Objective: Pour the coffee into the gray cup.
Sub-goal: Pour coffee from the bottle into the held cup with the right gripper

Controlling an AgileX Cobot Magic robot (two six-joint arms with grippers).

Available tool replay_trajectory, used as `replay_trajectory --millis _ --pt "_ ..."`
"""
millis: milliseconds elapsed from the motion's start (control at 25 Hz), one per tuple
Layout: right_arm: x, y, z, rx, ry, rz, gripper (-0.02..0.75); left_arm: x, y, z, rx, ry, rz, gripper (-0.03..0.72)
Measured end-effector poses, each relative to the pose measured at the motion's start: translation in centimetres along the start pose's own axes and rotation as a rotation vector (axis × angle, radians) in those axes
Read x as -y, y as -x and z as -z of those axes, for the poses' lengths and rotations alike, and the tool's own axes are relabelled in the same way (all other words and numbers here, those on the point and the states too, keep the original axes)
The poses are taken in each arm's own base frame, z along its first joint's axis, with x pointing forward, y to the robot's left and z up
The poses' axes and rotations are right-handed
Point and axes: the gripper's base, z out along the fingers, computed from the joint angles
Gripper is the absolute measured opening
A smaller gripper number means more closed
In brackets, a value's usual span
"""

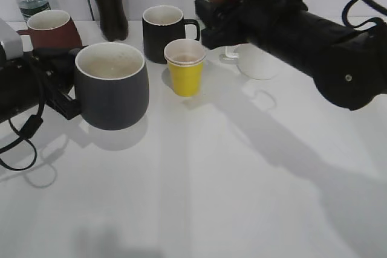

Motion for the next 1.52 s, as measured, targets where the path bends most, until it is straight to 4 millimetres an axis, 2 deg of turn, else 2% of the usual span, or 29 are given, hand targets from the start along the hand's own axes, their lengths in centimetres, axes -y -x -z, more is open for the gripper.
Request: replay_trajectory --millis 240,440,600,1160,1520 --pt "-2.2 0.1 0.1 0.002 0.105 0.084 0.529 0.2 0.0 0.0 -0.001 -0.017 0.023 0.042" --pt "-2.4 0.0 0.1 -0.007 0.125 0.138 0.528 1.1 0.2 -0.3 0.004 -0.065 0.015 0.042" --pt "-2.7 0.0 0.2 0.004 0.16 0.256 0.528 1.9 0.3 -0.5 0.009 -0.101 0.011 0.042" --pt "-2.7 0.0 0.2 0.047 0.164 0.768 0.528 1.9 0.3 -0.6 0.009 -0.101 0.011 0.042" --pt "-2.8 0.0 0.2 0.063 0.161 0.961 0.528 2.1 0.3 -0.5 0.008 -0.126 0.003 0.042"
